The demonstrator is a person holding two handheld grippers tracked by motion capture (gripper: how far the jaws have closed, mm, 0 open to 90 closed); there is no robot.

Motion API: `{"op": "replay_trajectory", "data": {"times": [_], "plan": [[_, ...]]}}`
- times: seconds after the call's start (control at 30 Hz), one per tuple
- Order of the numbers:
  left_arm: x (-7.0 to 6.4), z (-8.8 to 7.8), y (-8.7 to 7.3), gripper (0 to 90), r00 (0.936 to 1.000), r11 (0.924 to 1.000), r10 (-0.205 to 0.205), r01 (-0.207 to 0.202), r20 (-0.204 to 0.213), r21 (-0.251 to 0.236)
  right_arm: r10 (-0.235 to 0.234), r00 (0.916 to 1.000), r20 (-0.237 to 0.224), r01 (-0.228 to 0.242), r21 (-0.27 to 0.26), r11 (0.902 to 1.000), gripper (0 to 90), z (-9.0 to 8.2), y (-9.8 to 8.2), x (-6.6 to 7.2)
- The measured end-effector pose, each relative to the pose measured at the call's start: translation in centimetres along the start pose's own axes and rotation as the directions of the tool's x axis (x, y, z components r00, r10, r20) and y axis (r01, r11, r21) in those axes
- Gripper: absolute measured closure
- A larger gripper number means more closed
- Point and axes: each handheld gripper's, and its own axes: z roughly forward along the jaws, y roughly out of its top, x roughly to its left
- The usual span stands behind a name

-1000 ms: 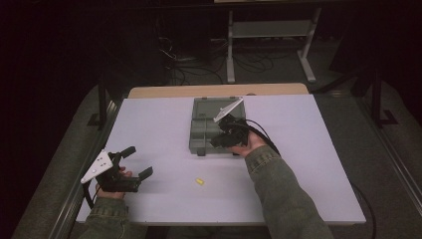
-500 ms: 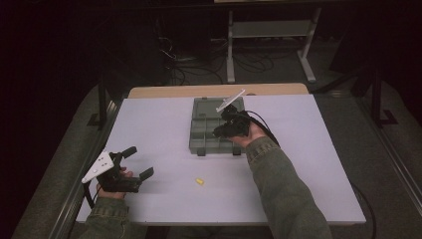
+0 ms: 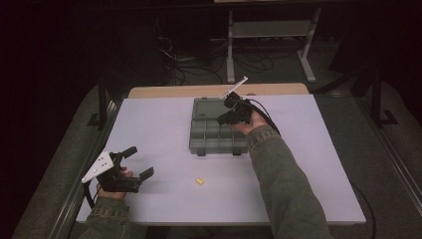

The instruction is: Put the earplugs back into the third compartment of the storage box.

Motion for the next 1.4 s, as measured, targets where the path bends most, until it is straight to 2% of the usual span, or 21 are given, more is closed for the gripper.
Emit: {"op": "replay_trajectory", "data": {"times": [0.27, 0.57, 0.73, 0.97, 1.07, 1.2, 1.3, 1.4], "plan": [[0.0, 0.0, 0.0, 0.0, 1.0, 1.0, 0.0, 0.0, 0.002, -0.002, 0.044, 0.9989, 0.016, -0.045, 0.032, 0.9985, 79.9, 1.2, -0.7, -1.6], [0.0, 0.0, 0.0, 0.0, 1.0, 1.0, -0.002, 0.002, 0.006, -0.003, 0.067, 0.9974, 0.027, -0.068, 0.059, 0.9959, 79.8, 2.2, -1.4, -3.0], [0.0, 0.0, 0.0, 0.0, 1.0, 1.0, -0.002, 0.002, 0.007, -0.001, 0.067, 0.9973, 0.029, -0.07, 0.082, 0.9942, 79.3, 2.9, -1.7, -3.2], [0.0, 0.0, 0.0, 0.0, 1.0, 1.0, -0.003, 0.003, 0.009, -0.001, 0.073, 0.9966, 0.038, -0.076, 0.077, 0.9941, 70.0, 2.9, -1.8, -3.3], [-0.1, 0.0, 0.0, 0.0, 1.0, 1.0, -0.003, 0.003, 0.009, 0.0, 0.075, 0.996, 0.048, -0.078, 0.069, 0.9945, 61.4, 2.6, -1.8, -3.1], [0.0, 0.1, 0.0, 0.0, 1.0, 1.0, -0.003, 0.003, 0.008, 0.0, 0.07, 0.9953, 0.067, -0.074, 0.06, 0.9955, 38.9, 1.9, -1.5, -2.3], [-0.1, 0.1, 0.0, 0.0, 1.0, 1.0, -0.002, 0.002, 0.008, 0.002, 0.059, 0.9967, 0.055, -0.062, 0.045, 0.9971, 15.7, 0.9, -1.3, -1.7], [-0.1, 0.1, 0.0, 0.0, 1.0, 1.0, -0.002, 0.002, 0.007, 0.003, 0.059, 0.9971, 0.049, -0.06, 0.018, 0.9981, 6.3, 0.0, -1.2, -0.9]]}}
